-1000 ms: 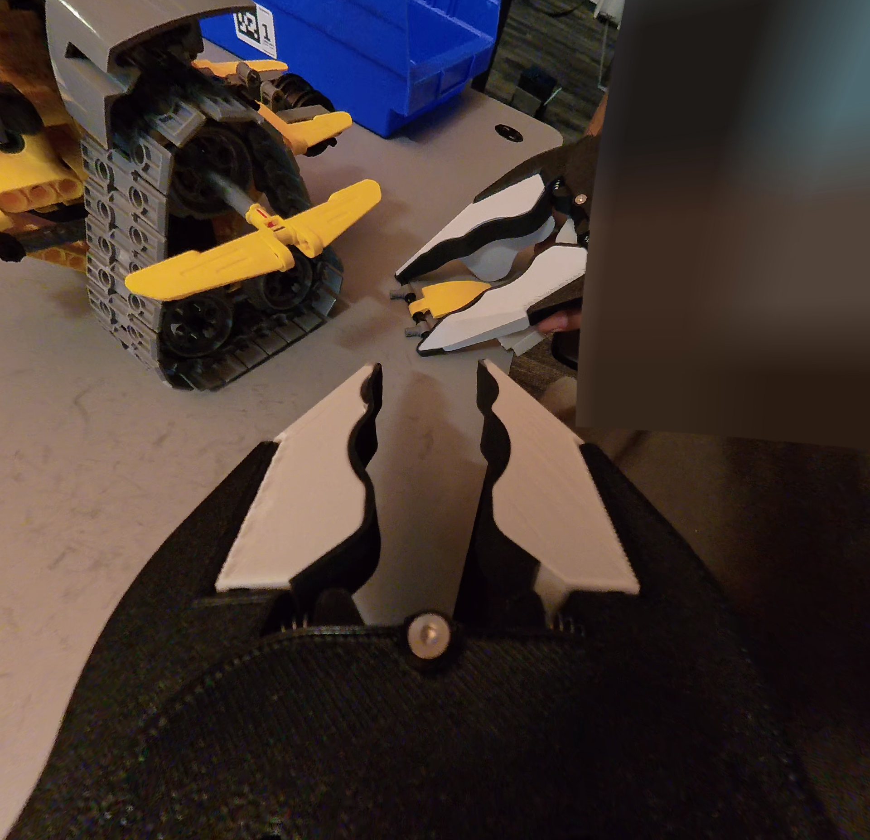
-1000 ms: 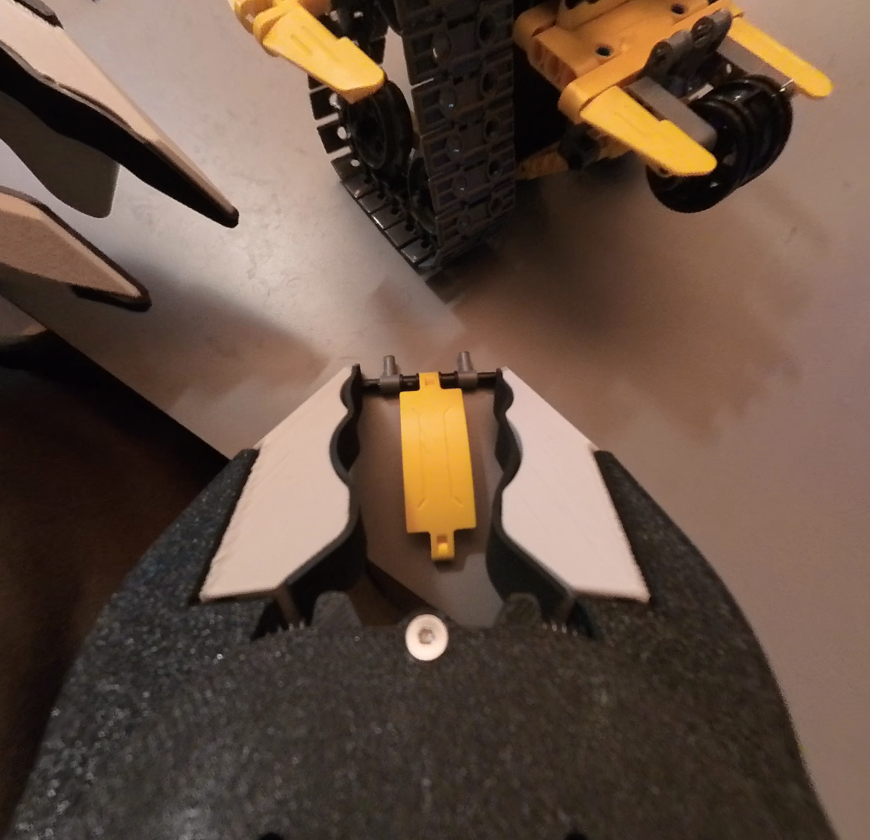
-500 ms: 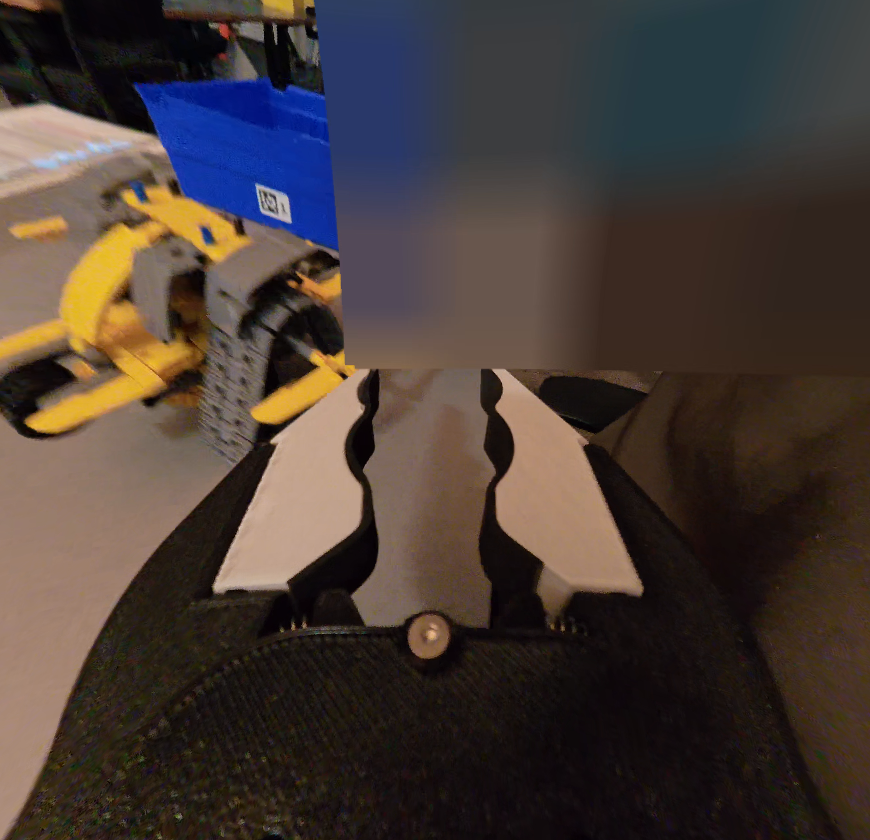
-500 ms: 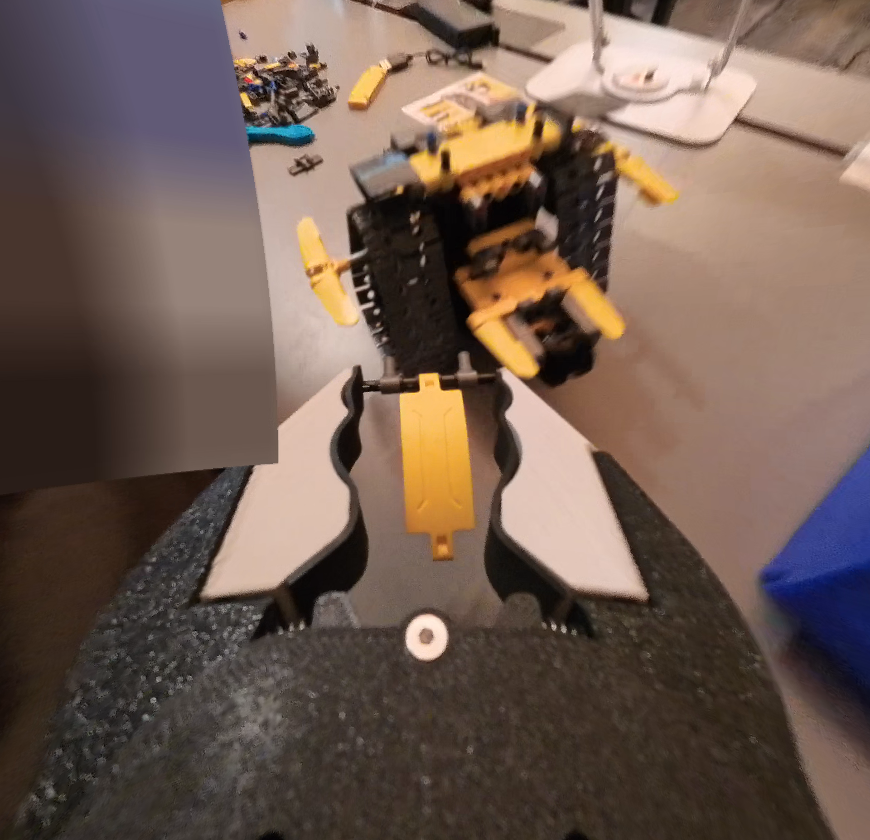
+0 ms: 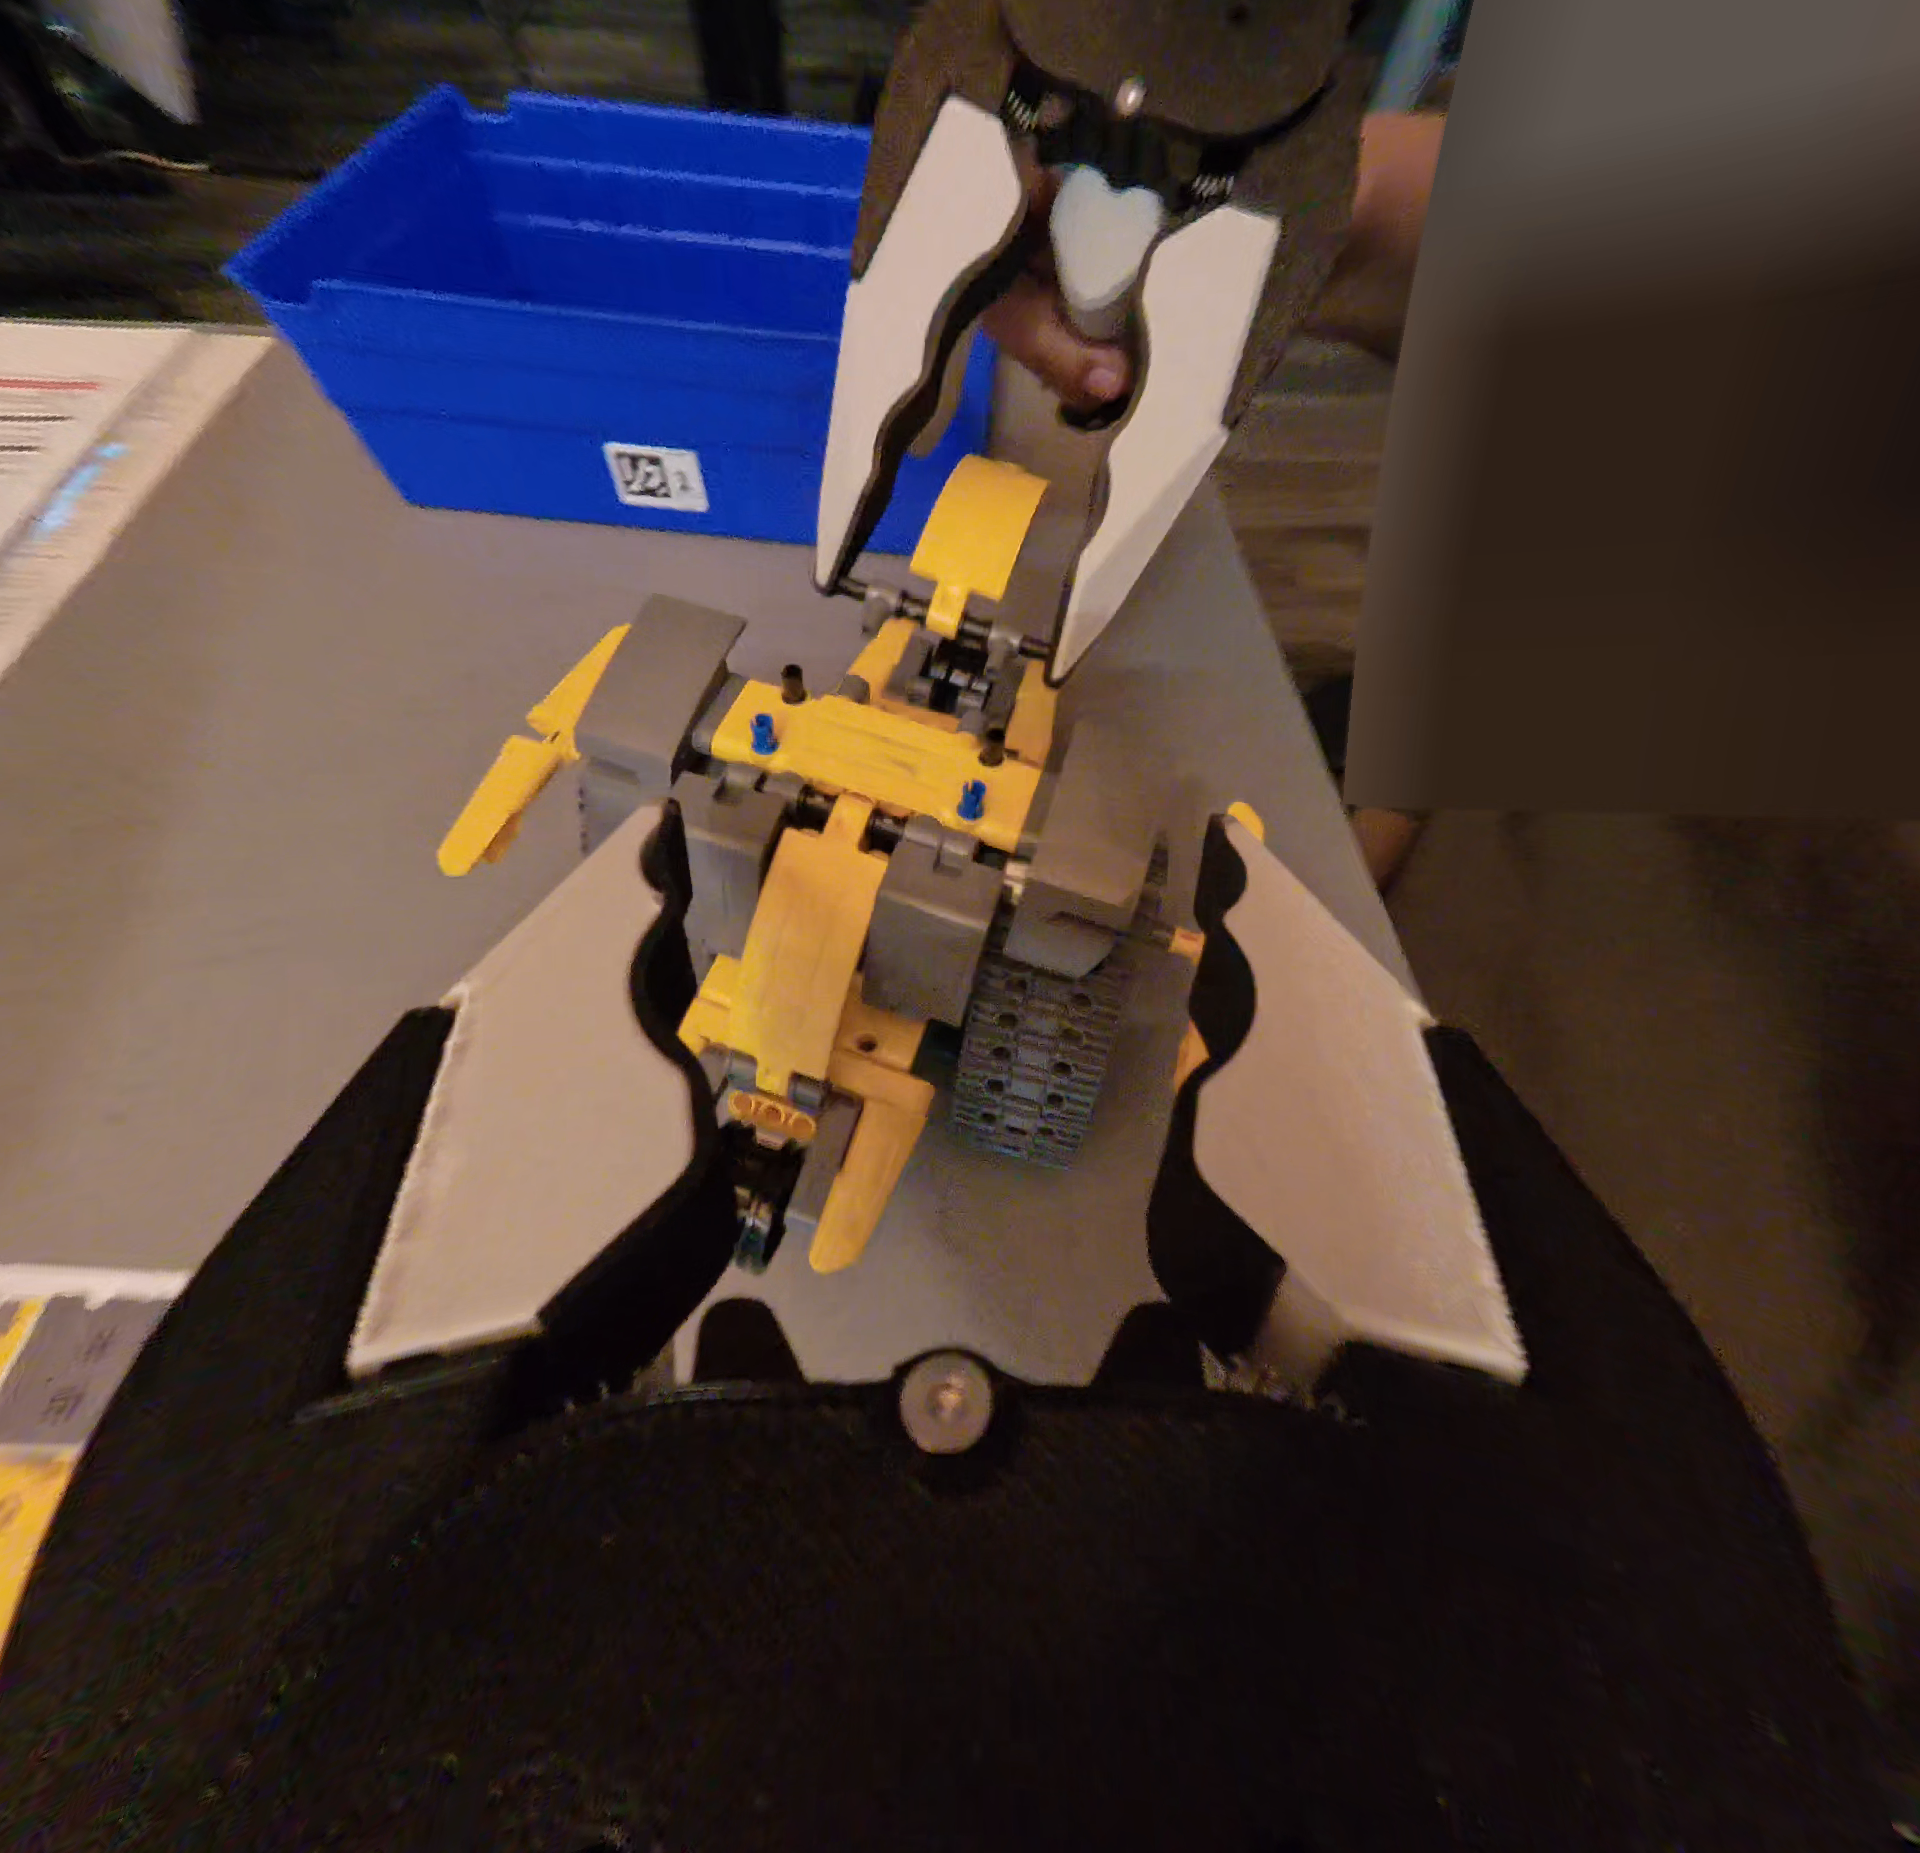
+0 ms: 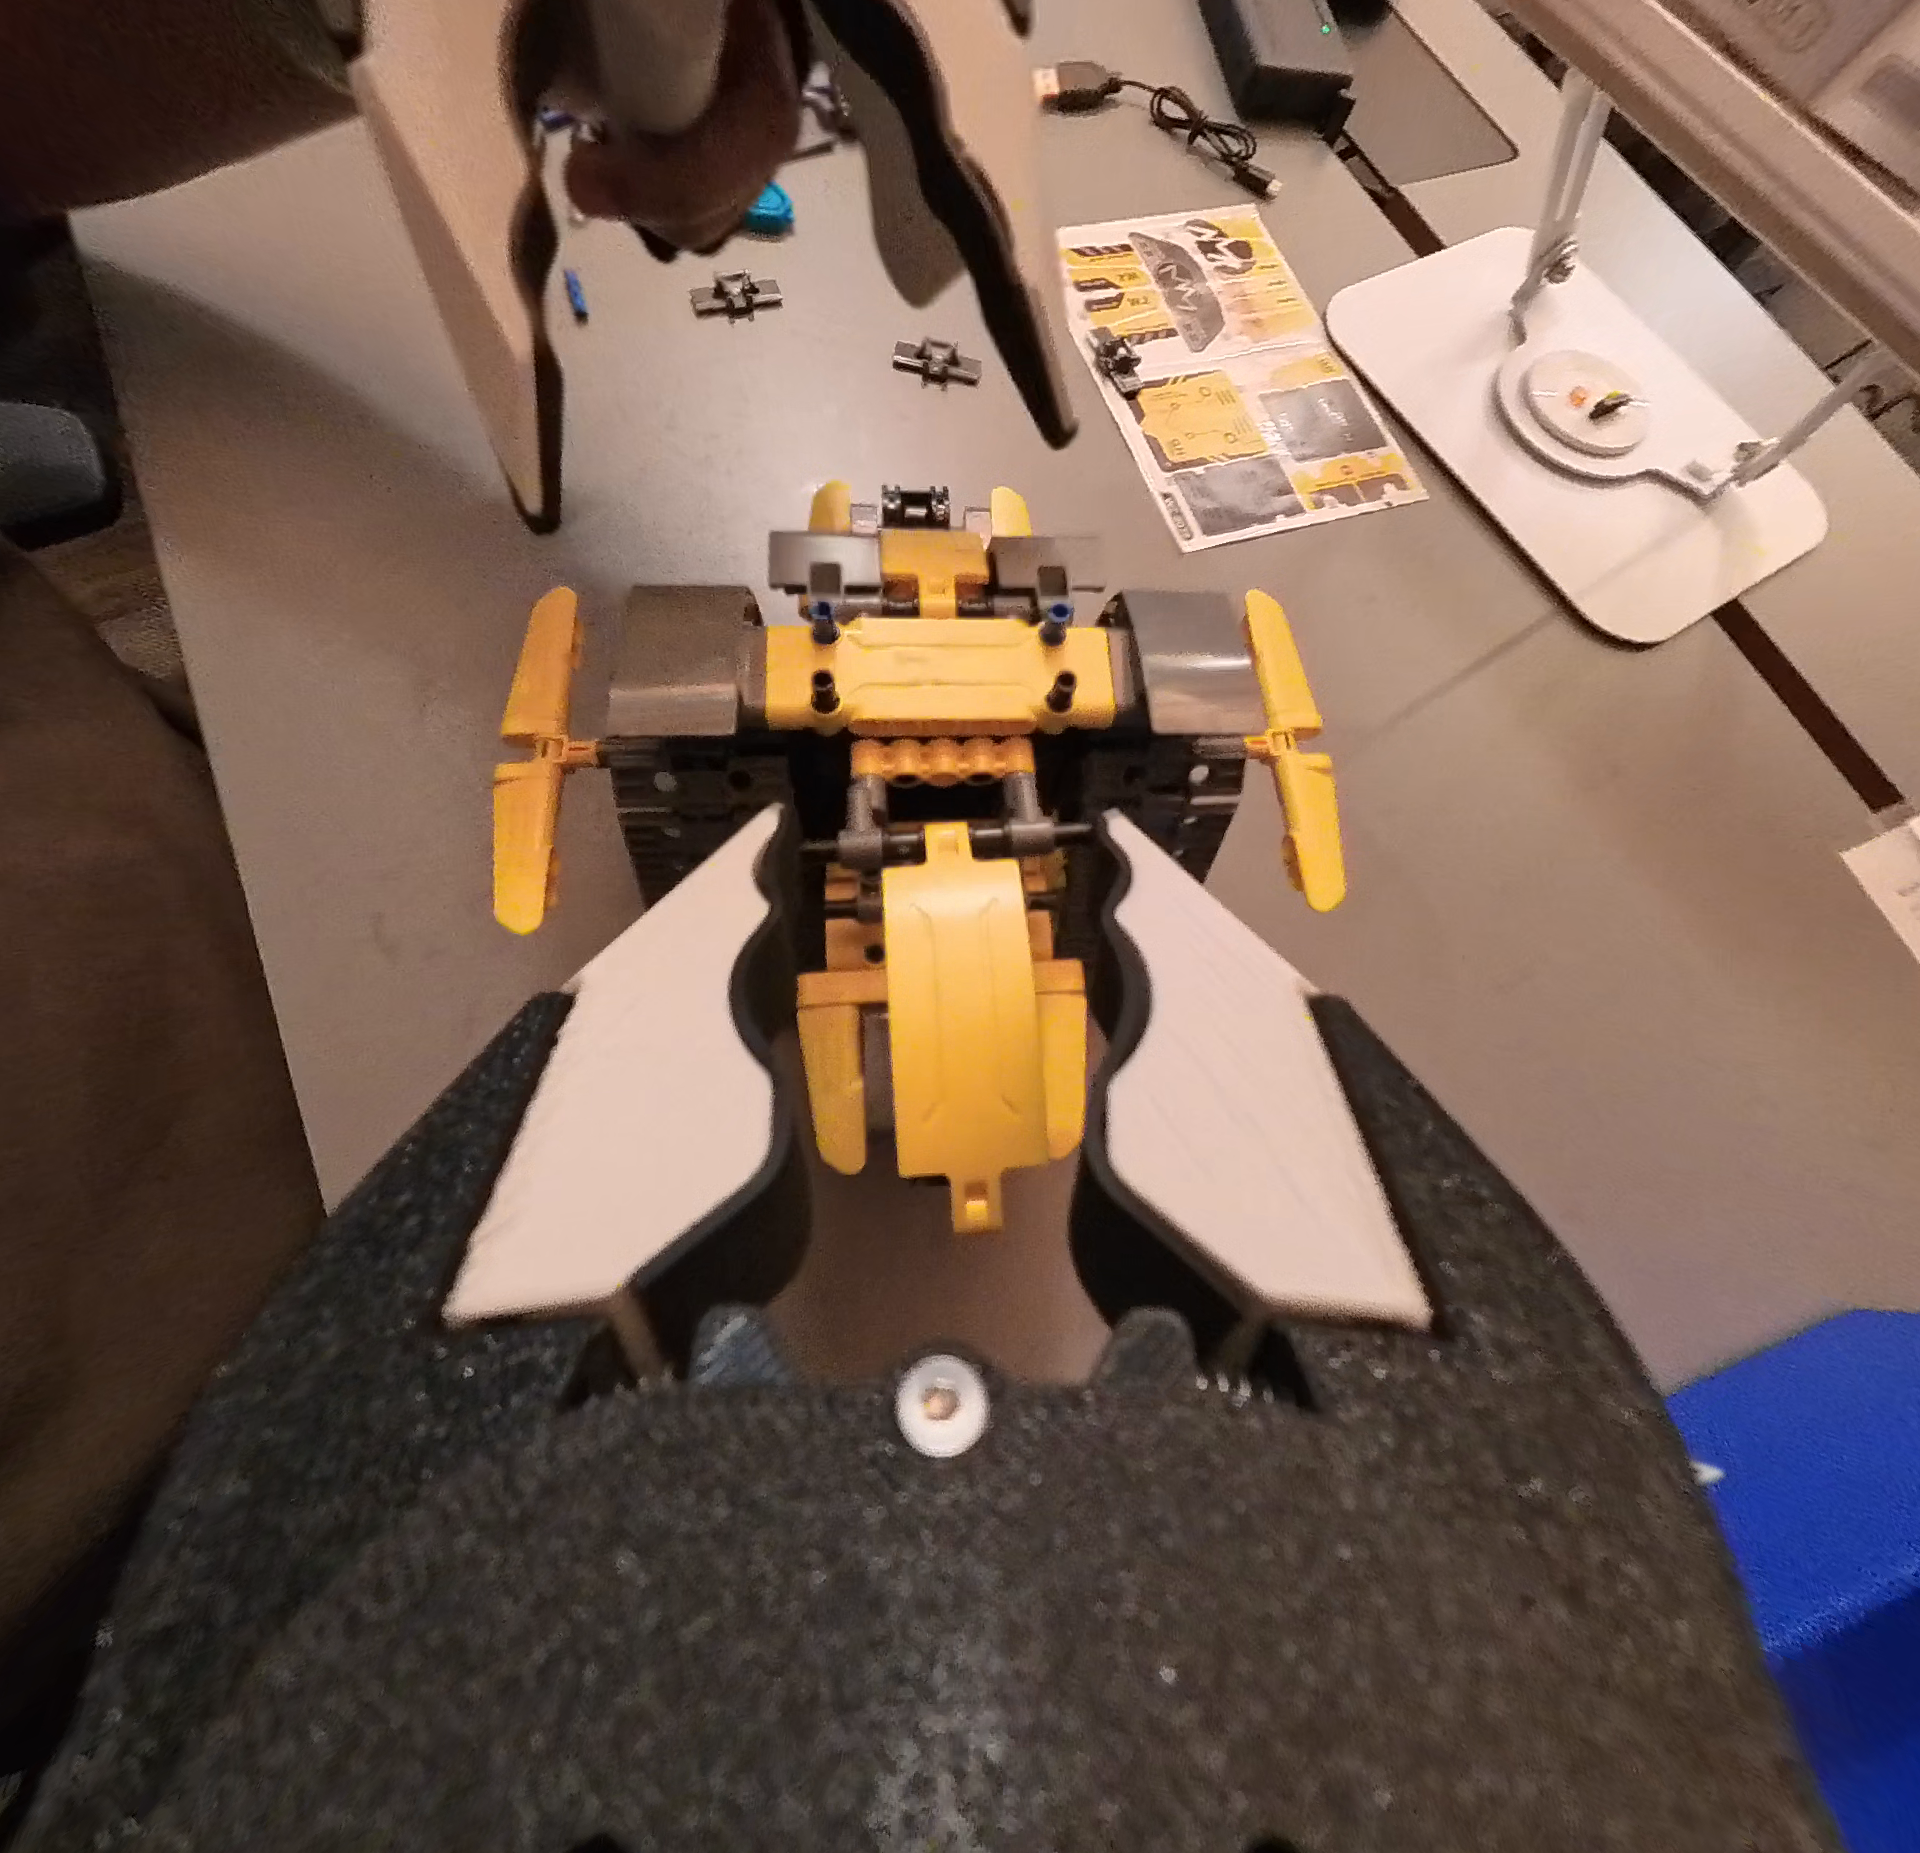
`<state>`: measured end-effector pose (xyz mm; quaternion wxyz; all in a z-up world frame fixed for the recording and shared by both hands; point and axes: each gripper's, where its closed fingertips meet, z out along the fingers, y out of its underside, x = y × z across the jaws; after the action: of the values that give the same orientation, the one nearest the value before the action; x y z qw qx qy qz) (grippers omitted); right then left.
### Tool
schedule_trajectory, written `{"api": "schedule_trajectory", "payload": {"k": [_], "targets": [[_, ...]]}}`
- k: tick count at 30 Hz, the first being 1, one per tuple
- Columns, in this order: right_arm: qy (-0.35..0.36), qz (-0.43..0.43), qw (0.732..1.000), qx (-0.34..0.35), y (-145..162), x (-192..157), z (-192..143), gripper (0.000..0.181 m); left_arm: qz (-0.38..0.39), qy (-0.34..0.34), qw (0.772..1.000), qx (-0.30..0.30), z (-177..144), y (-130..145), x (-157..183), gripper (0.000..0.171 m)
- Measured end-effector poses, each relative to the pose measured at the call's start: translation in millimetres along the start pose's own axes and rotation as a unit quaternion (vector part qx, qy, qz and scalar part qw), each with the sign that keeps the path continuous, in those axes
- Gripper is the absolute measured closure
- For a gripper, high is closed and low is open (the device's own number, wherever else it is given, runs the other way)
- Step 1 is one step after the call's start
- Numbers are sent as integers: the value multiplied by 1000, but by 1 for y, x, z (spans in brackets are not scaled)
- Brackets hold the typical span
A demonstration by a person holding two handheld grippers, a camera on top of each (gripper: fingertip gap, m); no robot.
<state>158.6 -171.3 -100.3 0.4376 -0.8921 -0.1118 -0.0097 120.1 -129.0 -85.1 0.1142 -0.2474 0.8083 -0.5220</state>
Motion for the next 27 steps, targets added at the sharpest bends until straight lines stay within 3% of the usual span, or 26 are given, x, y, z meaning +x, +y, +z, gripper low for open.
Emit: {"api": "schedule_trajectory", "payload": {"k": [4,8,12,23,27], "targets": [[-17,0,1000,-9,-2,2,4,127,-23,65,997,17,0,-6,-11,73],[-28,1,999,-16,-2,2,10,127,8,75,997,-31,10,6,-22,71],[-28,-2,999,-24,-1,1,14,127,30,92,994,-46,21,13,-18,79],[-24,1,999,-28,-3,2,19,127,28,88,996,-5,19,11,-26,106],[-14,-3,1000,-26,-3,-1,19,127,30,83,996,0,21,11,-26,106]]}}
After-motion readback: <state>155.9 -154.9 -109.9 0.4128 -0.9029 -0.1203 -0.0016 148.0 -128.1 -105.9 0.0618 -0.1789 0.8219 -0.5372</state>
